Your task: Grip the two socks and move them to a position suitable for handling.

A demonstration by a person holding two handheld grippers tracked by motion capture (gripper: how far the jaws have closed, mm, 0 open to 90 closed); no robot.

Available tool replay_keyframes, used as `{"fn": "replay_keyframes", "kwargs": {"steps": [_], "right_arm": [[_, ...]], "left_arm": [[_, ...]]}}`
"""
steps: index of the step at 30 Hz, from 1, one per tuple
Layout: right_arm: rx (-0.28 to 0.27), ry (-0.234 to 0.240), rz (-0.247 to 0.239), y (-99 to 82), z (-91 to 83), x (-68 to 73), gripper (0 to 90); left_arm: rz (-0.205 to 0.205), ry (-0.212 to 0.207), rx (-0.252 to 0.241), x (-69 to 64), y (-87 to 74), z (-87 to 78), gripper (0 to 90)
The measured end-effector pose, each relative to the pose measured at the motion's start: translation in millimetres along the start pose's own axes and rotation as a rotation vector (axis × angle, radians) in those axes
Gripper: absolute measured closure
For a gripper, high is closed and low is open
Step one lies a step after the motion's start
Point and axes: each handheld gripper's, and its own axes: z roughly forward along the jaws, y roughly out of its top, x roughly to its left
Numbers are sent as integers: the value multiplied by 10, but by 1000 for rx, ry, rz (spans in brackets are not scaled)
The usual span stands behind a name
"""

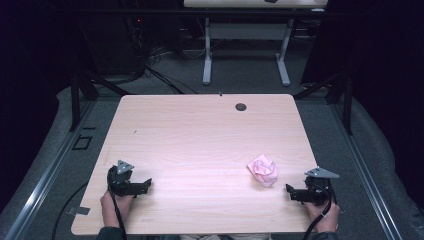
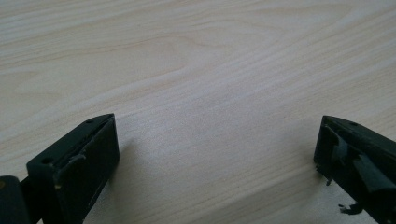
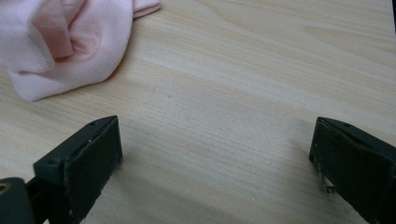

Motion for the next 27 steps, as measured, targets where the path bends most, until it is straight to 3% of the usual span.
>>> {"fn": "replay_keyframes", "kwargs": {"steps": [22, 27], "right_arm": [[12, -13, 17, 17, 11, 1, 0], [25, 6, -7, 41, 14, 7, 0]], "left_arm": [[-15, 13, -2, 0, -4, -6, 8], [-15, 11, -3, 0, -4, -7, 10]]}}
